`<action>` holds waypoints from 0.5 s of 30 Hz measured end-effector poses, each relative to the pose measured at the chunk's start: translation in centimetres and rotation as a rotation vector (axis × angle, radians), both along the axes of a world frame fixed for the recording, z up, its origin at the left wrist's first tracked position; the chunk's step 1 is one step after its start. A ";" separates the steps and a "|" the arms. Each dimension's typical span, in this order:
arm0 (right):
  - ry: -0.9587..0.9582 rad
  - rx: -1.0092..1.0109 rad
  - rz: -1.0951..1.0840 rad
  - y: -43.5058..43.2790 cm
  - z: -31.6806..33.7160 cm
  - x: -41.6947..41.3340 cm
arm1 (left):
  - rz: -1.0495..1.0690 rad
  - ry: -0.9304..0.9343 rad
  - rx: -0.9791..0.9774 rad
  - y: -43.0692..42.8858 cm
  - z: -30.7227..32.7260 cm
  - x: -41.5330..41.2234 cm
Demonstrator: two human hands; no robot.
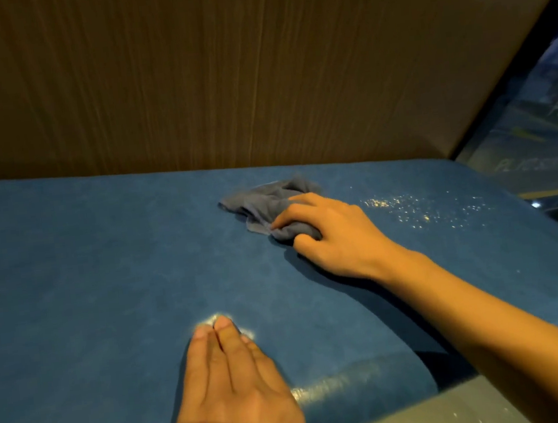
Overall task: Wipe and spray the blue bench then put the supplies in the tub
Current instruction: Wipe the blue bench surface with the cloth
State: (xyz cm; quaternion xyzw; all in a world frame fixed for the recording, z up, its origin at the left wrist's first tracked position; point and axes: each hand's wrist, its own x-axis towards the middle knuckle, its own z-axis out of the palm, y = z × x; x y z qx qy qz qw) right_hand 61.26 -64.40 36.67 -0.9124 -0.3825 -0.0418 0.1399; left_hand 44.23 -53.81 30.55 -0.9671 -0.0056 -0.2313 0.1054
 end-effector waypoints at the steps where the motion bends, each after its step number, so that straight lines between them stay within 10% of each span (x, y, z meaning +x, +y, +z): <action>1: -0.008 0.013 0.022 0.0 -0.1 -1.0 | 0.009 0.050 -0.041 -0.1 0.1 -0.1; 15: -0.107 0.062 0.006 -4.7 -2.0 -8.2 | -0.005 0.155 -0.327 -2.3 3.8 0.0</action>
